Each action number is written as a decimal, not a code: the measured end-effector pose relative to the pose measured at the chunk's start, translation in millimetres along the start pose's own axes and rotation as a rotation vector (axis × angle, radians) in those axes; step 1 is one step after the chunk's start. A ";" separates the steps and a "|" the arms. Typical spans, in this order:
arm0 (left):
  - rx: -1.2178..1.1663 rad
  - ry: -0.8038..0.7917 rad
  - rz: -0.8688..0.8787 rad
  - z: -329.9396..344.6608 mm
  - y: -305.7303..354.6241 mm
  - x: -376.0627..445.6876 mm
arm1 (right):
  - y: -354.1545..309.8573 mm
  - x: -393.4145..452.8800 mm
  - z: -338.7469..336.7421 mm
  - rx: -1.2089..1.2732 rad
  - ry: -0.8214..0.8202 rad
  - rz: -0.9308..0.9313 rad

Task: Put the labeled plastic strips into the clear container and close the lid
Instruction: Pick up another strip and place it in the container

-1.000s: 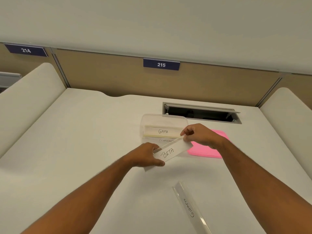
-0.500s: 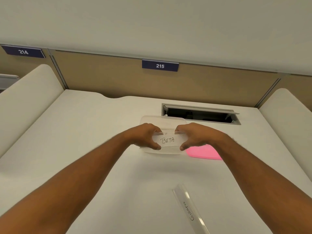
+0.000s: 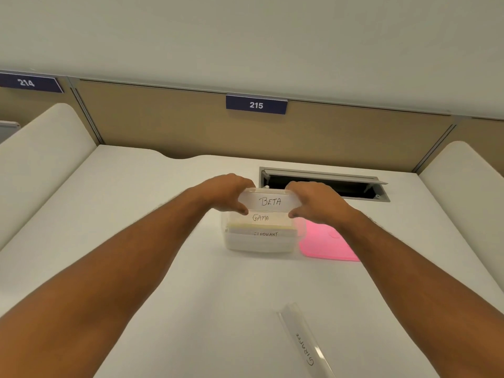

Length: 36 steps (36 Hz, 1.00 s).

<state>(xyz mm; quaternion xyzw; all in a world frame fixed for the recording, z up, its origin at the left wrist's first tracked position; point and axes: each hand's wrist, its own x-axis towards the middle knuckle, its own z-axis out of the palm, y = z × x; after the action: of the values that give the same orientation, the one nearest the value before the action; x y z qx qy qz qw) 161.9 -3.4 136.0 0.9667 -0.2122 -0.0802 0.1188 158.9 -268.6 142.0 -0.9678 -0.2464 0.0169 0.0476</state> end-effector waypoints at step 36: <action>0.233 -0.049 -0.116 77.3 -26.6 52.8 | 20.8 67.0 85.7 -0.126 -0.199 0.035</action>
<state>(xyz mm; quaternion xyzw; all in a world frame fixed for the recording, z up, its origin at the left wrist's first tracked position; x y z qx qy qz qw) 203.8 -17.8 49.3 0.9823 -0.1666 -0.0854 -0.0042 222.8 -247.6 54.0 -0.9666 -0.2336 0.0981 -0.0380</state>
